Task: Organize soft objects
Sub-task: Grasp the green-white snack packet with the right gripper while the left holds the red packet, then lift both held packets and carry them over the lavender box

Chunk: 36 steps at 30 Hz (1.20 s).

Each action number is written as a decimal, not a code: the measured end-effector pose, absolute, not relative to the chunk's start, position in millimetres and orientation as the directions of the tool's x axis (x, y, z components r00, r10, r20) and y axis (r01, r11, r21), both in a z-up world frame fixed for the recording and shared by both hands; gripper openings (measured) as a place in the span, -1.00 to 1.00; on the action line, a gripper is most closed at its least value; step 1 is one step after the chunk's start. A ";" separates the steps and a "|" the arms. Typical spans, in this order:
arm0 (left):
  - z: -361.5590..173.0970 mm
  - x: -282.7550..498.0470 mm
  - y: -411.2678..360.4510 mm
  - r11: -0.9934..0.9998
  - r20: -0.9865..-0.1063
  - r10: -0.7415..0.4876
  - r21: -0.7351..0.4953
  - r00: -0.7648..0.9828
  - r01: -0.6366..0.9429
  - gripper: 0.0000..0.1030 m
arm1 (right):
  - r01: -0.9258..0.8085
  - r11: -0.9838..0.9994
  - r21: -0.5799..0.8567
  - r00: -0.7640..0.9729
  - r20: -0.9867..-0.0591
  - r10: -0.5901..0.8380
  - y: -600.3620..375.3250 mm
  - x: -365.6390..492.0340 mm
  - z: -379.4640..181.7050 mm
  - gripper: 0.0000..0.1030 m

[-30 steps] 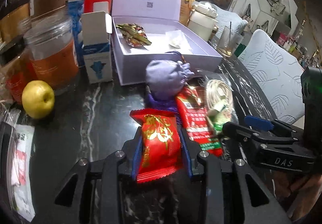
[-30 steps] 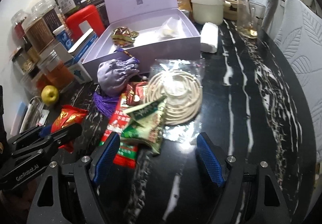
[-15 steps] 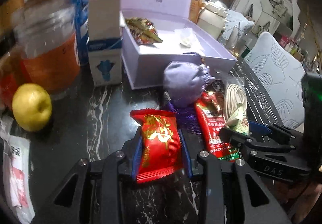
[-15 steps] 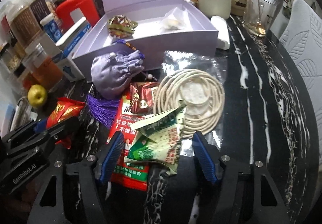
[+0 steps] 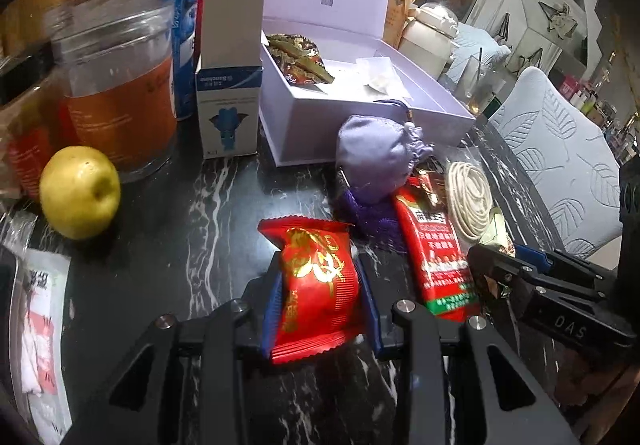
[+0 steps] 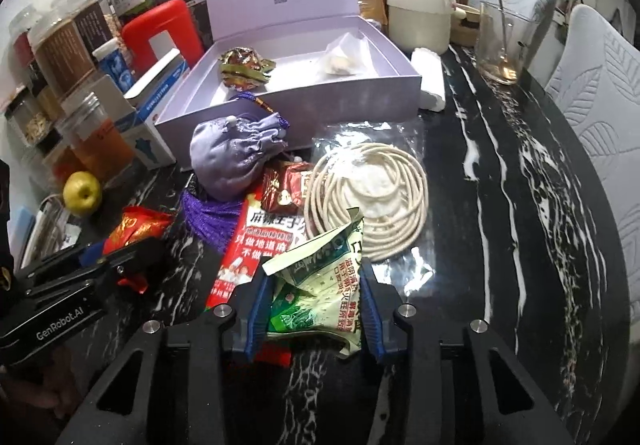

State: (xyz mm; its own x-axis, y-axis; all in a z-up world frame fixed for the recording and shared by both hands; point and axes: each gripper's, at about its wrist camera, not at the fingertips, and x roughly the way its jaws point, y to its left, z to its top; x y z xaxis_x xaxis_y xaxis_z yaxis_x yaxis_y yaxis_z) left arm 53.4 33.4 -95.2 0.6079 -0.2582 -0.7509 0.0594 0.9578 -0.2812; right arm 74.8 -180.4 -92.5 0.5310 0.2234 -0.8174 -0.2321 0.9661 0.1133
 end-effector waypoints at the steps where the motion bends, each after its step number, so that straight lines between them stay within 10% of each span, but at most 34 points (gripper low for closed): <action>1: -93.3 49.0 32.7 0.958 -0.748 -0.257 -0.281 0.612 0.059 -0.35 | -0.233 0.965 0.119 0.532 -0.815 0.229 -181.4 71.3 -91.5 -0.23; 36: -6.7 3.1 3.1 0.939 -0.595 -0.311 -0.313 0.741 0.142 -0.35 | -0.335 0.922 0.194 0.650 -0.660 0.375 -197.2 -2.4 -29.8 -0.23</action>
